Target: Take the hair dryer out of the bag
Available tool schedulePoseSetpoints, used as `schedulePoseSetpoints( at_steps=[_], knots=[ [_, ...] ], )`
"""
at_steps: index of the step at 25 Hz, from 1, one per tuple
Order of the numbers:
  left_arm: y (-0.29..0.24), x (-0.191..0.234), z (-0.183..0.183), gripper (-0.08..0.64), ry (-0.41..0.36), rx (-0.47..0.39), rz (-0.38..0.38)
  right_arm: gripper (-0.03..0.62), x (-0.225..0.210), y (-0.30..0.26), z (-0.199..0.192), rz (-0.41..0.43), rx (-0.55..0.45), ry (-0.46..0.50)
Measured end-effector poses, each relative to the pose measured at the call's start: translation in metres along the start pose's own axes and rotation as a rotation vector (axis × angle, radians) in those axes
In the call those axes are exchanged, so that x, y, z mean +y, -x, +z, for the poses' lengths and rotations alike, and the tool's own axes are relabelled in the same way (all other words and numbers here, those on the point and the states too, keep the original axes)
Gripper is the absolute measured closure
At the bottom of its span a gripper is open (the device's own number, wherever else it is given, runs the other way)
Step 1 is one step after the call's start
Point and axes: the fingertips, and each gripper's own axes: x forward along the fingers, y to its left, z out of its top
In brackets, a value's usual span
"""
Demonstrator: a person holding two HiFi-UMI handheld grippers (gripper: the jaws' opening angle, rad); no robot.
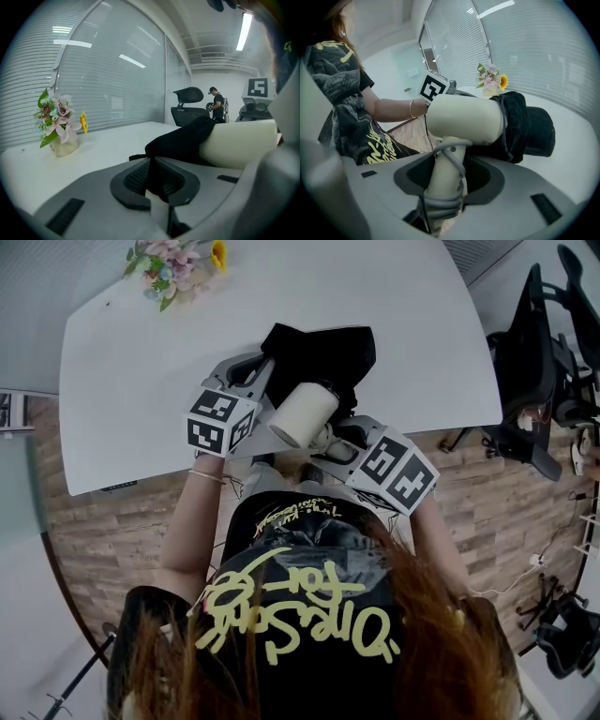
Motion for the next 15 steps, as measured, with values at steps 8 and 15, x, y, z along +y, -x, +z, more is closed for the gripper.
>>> schedulePoseSetpoints(
  at_steps=[8, 15],
  knots=[
    [-0.005, 0.007, -0.002, 0.528, -0.001, 0.02, 0.021, 0.399, 0.009, 0.012, 0.01, 0.034, -0.044, 0.019],
    [-0.003, 0.025, -0.012, 0.543, -0.012, 0.068, 0.096, 0.4, 0.001, 0.028, 0.02, 0.039, -0.117, 0.01]
  ],
)
